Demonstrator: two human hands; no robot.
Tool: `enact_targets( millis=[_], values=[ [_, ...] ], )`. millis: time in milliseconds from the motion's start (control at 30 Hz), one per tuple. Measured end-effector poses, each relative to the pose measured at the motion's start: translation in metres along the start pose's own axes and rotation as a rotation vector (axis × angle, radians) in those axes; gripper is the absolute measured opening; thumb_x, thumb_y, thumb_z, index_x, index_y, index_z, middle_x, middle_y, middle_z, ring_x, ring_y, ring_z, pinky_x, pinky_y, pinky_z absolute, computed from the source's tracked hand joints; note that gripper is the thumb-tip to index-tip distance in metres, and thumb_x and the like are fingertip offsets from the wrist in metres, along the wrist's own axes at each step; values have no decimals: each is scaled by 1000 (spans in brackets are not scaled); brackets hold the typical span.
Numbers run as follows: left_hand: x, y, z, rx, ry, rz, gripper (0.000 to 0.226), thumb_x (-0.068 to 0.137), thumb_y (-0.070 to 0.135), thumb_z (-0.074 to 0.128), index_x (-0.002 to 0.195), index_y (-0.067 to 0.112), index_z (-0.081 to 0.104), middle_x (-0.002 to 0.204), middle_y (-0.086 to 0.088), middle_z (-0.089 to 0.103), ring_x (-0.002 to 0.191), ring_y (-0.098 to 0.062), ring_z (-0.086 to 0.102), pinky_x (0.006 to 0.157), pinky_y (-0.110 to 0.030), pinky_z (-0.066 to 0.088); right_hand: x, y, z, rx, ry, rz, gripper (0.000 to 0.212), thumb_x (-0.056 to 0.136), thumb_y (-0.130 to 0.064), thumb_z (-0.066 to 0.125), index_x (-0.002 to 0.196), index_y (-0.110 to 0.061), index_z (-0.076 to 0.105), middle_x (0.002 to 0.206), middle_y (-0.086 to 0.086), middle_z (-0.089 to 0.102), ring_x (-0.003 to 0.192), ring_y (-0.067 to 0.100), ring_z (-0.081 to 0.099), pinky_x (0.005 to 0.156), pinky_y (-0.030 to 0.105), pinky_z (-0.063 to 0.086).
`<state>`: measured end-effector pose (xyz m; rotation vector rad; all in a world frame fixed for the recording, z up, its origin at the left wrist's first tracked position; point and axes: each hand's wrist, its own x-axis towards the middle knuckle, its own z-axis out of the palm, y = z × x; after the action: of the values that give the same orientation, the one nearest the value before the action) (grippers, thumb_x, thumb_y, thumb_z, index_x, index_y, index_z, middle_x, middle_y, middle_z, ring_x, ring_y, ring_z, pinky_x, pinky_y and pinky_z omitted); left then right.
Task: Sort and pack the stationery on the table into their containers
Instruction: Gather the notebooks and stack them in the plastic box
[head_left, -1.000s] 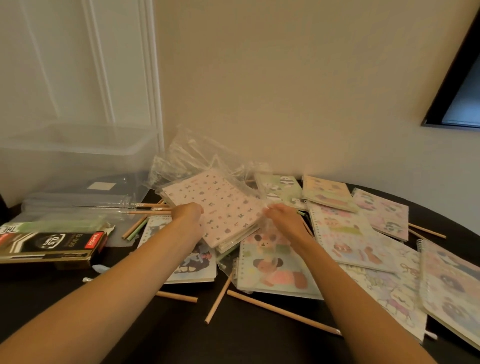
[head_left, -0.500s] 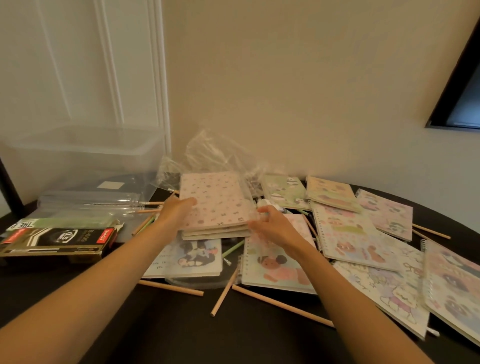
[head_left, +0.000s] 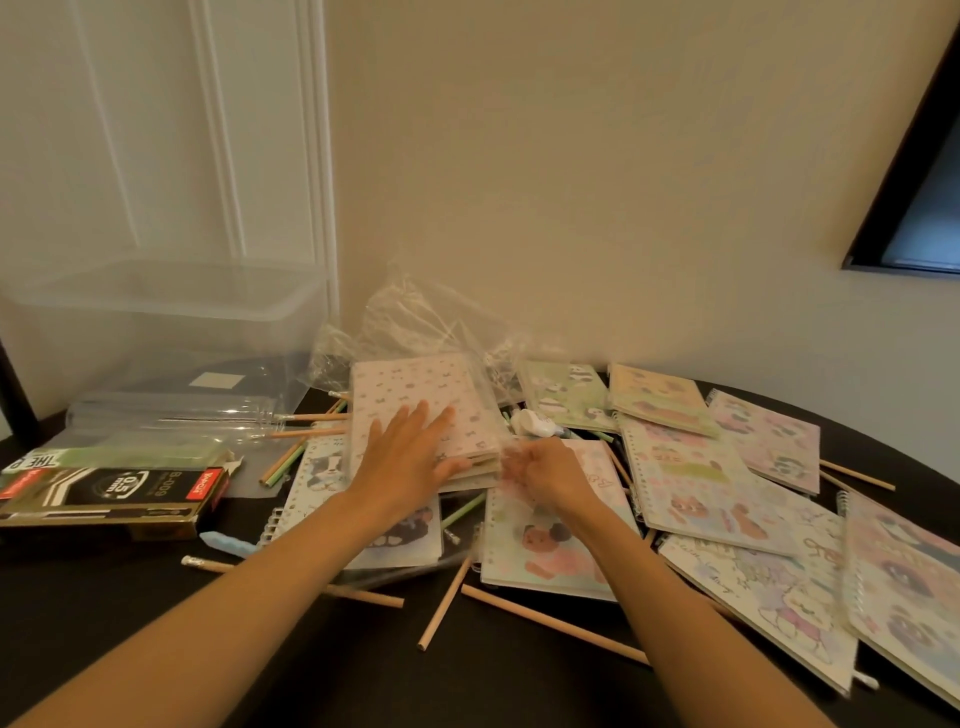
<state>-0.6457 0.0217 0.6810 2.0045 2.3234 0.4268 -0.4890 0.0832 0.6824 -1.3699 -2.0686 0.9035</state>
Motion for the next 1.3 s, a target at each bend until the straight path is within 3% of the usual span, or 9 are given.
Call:
enact_targets(
  millis=[100, 300, 400, 533, 667, 800, 967, 1133, 1300],
  values=[
    [4, 2, 2, -58, 55, -19, 64, 96, 47, 37, 150, 26, 10, 157, -4, 6, 145, -21, 2, 117, -41, 2, -2, -4, 3, 64, 9, -9, 25, 92, -1, 47, 103, 10, 66, 105, 25, 66, 102, 35, 61, 93, 45, 45],
    [7, -4, 1, 19, -14, 39, 65, 95, 50, 35, 150, 26, 9, 157, -4, 6, 145, -21, 2, 116, -40, 1, -1, -3, 8, 92, 46, -22, 26, 90, 2, 44, 97, 11, 67, 98, 25, 68, 94, 36, 61, 86, 44, 48],
    [5, -5, -4, 135, 84, 158, 59, 97, 49, 22, 149, 19, 19, 152, -10, 27, 137, -25, 29, 110, -36, 24, 3, 0, 10, 85, 85, 27, 31, 87, 0, 46, 112, 2, 65, 103, 12, 66, 87, 20, 56, 69, 25, 43],
    [7, -10, -7, 111, 184, 217, 42, 100, 28, 37, 138, 12, 42, 129, -12, 55, 114, -31, 54, 89, -41, 46, 7, 6, 12, 102, 178, 86, 34, 84, -1, 53, 116, -6, 62, 119, 9, 62, 101, 22, 58, 83, 31, 46],
    [7, -13, -4, 95, 197, 225, 37, 96, 38, 44, 123, 14, 53, 114, -5, 62, 102, -26, 59, 79, -37, 47, 6, 3, 14, 70, 176, 73, 28, 87, -3, 49, 110, -7, 64, 111, 11, 64, 101, 27, 60, 87, 36, 48],
    [11, -12, -2, 65, 228, 223, 34, 92, 45, 47, 105, 15, 59, 102, 0, 64, 94, -22, 60, 75, -36, 47, 3, 1, 14, 70, 136, 29, 18, 90, -3, 42, 78, -8, 55, 87, 11, 62, 84, 24, 57, 71, 31, 45],
    [19, -6, 0, -38, 271, 116, 40, 86, 52, 54, 96, 15, 66, 96, -3, 69, 89, -22, 61, 75, -35, 47, 4, 2, 11, 3, 74, -60, 18, 91, -1, 40, 78, -10, 48, 92, 12, 60, 82, 19, 50, 67, 28, 34],
    [22, -1, 0, 90, 200, 1, 45, 79, 59, 58, 98, 18, 63, 97, -1, 65, 82, -16, 50, 66, -27, 33, 3, 7, 10, -27, 47, -94, 29, 89, 0, 45, 66, -17, 44, 80, 0, 53, 79, 16, 47, 60, 19, 33],
    [20, -2, -3, 164, 230, 78, 45, 84, 61, 50, 95, 19, 60, 92, 1, 64, 85, -19, 56, 64, -27, 31, 0, 9, 10, 15, 71, -67, 18, 89, -4, 48, 75, -13, 51, 82, 1, 58, 79, 13, 50, 60, 16, 35]
  ],
)
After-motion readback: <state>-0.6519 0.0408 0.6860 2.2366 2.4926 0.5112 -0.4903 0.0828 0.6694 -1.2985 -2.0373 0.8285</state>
